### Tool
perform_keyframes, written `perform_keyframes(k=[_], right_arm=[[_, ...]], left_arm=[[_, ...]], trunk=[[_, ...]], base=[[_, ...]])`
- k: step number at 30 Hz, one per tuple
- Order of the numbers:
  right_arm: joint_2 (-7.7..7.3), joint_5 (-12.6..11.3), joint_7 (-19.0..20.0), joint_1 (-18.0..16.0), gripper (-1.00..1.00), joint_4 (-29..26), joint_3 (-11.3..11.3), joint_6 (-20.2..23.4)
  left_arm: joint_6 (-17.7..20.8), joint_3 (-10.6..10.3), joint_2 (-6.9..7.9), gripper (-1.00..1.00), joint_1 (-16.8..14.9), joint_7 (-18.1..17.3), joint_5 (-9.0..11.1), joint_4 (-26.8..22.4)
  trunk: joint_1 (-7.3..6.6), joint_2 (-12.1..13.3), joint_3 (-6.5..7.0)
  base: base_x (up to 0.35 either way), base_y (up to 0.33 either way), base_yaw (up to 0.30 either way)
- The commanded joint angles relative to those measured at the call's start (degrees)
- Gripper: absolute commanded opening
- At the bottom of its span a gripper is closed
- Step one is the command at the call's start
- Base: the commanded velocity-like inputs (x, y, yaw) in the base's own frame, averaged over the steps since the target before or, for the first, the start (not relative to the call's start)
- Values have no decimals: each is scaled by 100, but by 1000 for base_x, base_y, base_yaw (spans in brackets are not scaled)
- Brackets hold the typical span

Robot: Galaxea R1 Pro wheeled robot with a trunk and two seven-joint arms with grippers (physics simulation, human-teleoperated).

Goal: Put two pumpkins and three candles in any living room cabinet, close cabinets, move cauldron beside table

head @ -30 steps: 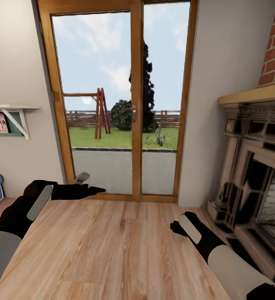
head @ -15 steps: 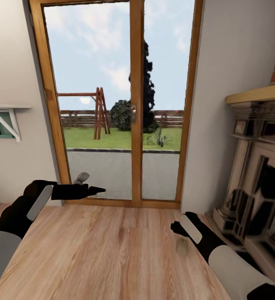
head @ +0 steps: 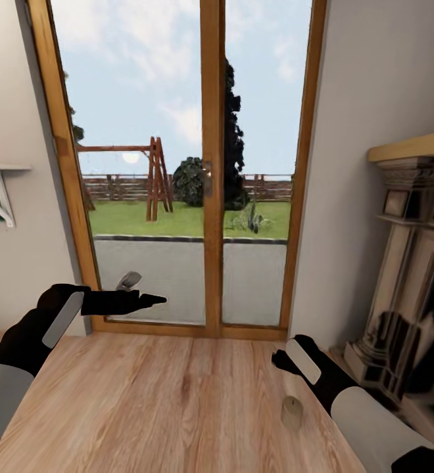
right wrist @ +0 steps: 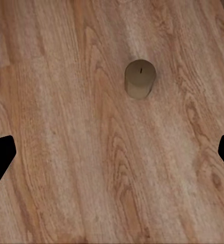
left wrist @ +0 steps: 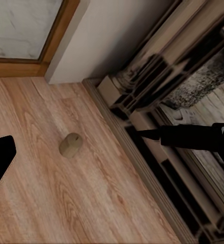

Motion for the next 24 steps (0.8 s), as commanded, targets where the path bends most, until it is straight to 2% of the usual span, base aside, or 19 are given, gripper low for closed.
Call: perform_keyframes(k=[1,11,20,24], right_arm=[[-9,-52,-48,-6,100,-8,39,9],[-11,-52,-47,-4,100,5,38,10],[-12,-56,-47,-7,100,5,38,9],[-10,-57,-47,-8,100,5,38,11]], left_arm=[[21,-7,4,100,-6,-18,-5,-1],[21,-7,4,100,-8,-22,-5,8],[21,-7,4,100,-11,-22,-5,3],[21,-14,-3,100,-13,-22,-18,0]], trunk=[[3,-3,-7],[3,-3,-7],[3,-3,-7],[3,-3,-7]], base=[[328,-116,0],[297,-142,0],[288,-34,0],[106,-4,0]])
